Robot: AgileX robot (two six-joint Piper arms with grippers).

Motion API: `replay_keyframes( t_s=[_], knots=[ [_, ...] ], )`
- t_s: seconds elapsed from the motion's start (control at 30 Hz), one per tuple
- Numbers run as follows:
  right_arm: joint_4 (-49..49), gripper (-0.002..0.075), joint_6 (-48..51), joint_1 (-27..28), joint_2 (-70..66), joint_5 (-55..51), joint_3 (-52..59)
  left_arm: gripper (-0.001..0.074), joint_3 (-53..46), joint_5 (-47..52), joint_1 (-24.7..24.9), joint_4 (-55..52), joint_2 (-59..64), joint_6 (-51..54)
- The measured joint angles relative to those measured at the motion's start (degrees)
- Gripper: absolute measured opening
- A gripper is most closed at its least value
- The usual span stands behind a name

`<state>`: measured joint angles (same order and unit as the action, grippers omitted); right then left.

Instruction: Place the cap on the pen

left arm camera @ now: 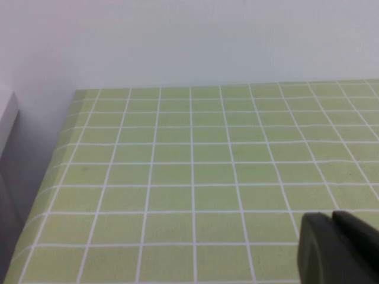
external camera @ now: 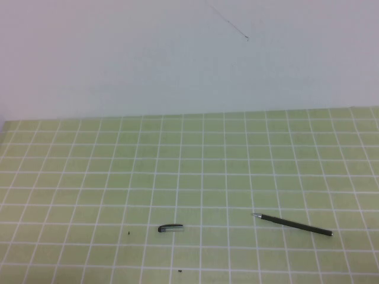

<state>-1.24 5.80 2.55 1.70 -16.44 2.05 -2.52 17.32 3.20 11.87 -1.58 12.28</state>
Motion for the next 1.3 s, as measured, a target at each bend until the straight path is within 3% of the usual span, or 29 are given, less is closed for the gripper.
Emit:
replay_keyframes(
  t_s=[0.87,1.3],
  knots=[
    [0.0,-0.0003,0.0,0.0,-0.23,-0.54,0.0,0.0,0.0,-0.95,0.0,0.0,0.0,0.0],
    [1.24,-0.0003,0.45,0.0,-0.23,-0.23,0.0,0.0,0.0,-28.02,0.0,0.23,0.0,0.0]
  ],
)
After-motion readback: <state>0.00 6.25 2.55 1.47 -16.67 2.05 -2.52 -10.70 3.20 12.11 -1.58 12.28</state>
